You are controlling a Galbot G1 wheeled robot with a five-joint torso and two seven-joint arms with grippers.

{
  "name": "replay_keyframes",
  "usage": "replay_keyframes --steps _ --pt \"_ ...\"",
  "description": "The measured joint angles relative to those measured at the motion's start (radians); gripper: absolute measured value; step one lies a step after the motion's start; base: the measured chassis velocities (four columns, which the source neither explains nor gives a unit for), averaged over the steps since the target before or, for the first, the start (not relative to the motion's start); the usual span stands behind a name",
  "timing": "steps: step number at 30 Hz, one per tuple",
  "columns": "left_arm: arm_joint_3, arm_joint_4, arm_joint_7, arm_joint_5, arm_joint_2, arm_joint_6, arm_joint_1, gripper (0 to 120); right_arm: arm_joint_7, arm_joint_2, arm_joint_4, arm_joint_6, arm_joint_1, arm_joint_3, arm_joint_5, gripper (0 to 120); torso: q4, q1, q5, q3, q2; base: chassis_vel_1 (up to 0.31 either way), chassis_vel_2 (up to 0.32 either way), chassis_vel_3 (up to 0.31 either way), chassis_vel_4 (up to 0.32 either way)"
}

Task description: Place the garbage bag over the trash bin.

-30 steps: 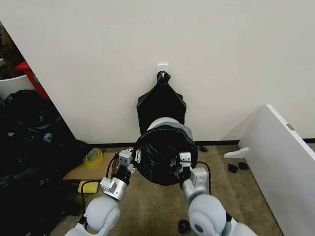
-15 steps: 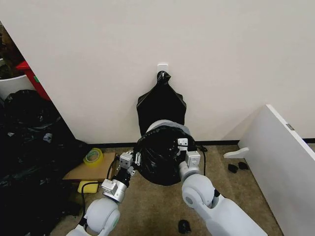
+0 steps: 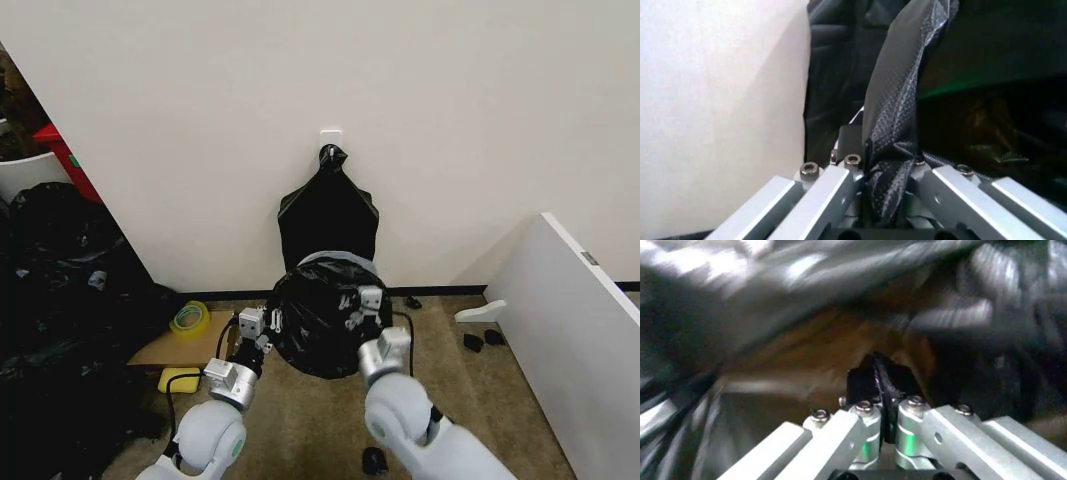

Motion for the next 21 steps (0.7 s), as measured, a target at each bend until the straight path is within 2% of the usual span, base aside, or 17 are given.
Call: replay_keyframes --steps 1,4,11,13,14,18,21 --pt "0.000 0.000 0.000 0.000 0.000 0.000 0.000 0 0.000 0.000 0.000 0.000 0.000 0.000 0.000 0 0.0000 0.000 0.0000 0.000 0.000 0.000 0.000 0.000 0.000" --pt "-0.008 0.028 -0.002 -0.032 -0.030 0.003 -0.023 0 -0.042 -0.013 0.008 0.053 -0.070 -0.051 -0.135 0 -0.0002 0.000 0.0000 0.000 0.000 0.000 0.000 0.000 0.000" --pt "-0.002 0.050 0.002 -0.027 -0.047 -0.002 -0.028 0 -0.056 -0.009 0.007 0.058 -0.076 -0.076 -0.173 0 -0.0002 0.000 0.0000 0.000 0.000 0.000 0.000 0.000 0.000" --pt "0.009 0.054 0.006 -0.003 -0.059 -0.013 -0.020 0 -0.019 0.008 -0.033 -0.010 -0.036 -0.079 -0.200 0 0.0000 0.000 0.0000 0.000 0.000 0.000 0.000 0.000 0.000" --pt "0.009 0.054 0.006 -0.003 -0.059 -0.013 -0.020 0 -0.019 0.008 -0.033 -0.010 -0.036 -0.079 -0.200 0 0.0000 0.000 0.0000 0.000 0.000 0.000 0.000 0.000 0.000" --pt "0.019 0.050 0.013 0.038 -0.070 -0.029 -0.011 0 0.117 0.066 -0.112 -0.209 0.057 -0.106 -0.132 0 0.0001 0.000 -0.0001 0.000 0.000 0.000 0.000 0.000 0.000" --pt "0.016 0.036 0.013 0.039 -0.066 -0.032 -0.005 0 0.144 0.092 -0.161 -0.237 0.094 -0.109 -0.115 0 -0.0001 0.000 0.0000 0.000 0.000 0.000 0.000 0.000 0.000"
